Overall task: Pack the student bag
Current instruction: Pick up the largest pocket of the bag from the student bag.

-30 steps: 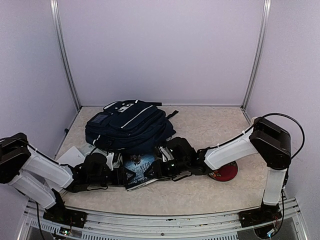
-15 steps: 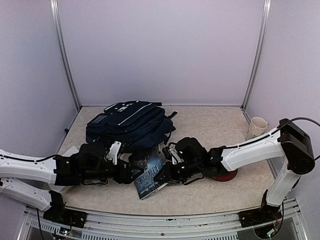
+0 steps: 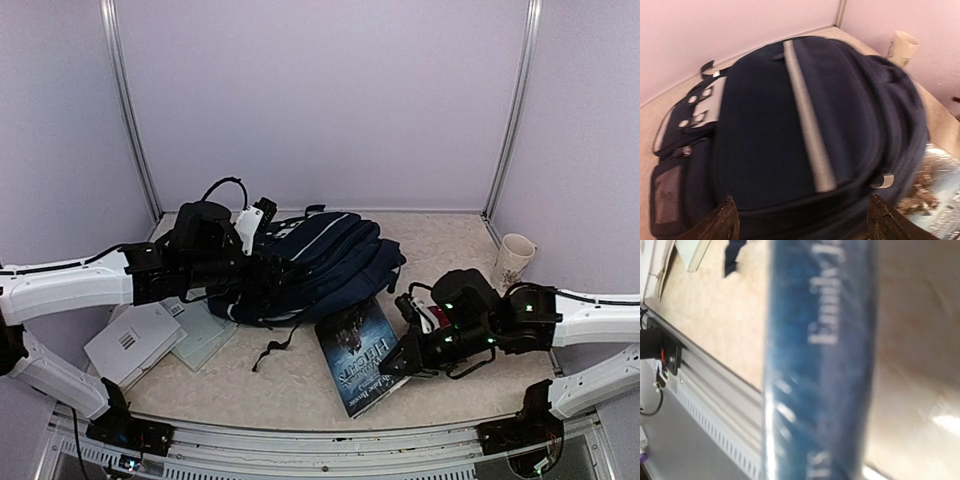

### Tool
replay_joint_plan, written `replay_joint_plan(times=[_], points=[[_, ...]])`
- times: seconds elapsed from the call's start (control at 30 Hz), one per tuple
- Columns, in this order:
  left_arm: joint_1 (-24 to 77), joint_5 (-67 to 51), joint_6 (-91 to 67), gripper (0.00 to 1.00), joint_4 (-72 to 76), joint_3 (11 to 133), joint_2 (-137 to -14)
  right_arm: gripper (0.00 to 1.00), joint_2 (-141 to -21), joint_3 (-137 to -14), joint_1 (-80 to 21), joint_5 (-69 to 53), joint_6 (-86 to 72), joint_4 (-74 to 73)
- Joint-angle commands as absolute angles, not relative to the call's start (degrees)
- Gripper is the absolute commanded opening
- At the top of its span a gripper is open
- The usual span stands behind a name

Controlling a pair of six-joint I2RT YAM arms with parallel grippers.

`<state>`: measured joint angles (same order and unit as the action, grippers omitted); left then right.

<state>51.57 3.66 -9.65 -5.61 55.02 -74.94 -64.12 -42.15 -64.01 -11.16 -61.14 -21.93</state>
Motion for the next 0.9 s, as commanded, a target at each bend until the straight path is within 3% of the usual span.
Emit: replay_joint_plan(times=[0.0, 0.1, 0.3, 0.57, 0.87], points=[[48.10, 6.98, -4.62, 0.88, -9.42, 60.96, -79.49, 0.00, -49.18, -47.67, -64.42, 0.07, -58.14, -29.75], [47.36, 7.83, -2.47, 0.99, -14.12, 65.41, -84.66, 0.00, -43.98, -51.32, -64.27, 7.42, -56.92, -36.31], [45.94, 8.11, 1.14, 0.99, -20.17, 72.61, -92.40, 0.00, -48.17, -61.73, -60.14, 11.42, -47.27, -42.70], [44.34, 4.36, 3.87, 0.99, -28.35, 81.98, -101.58, 0.00, -59.53, -65.32, -41.70, -7.55, -34.29, -33.29], [52.05, -2.64, 4.70, 0.99, -16.78, 83.37, -93.42, 0.00, -61.45, -62.64, -40.61, -14.84, -34.96, -29.03]])
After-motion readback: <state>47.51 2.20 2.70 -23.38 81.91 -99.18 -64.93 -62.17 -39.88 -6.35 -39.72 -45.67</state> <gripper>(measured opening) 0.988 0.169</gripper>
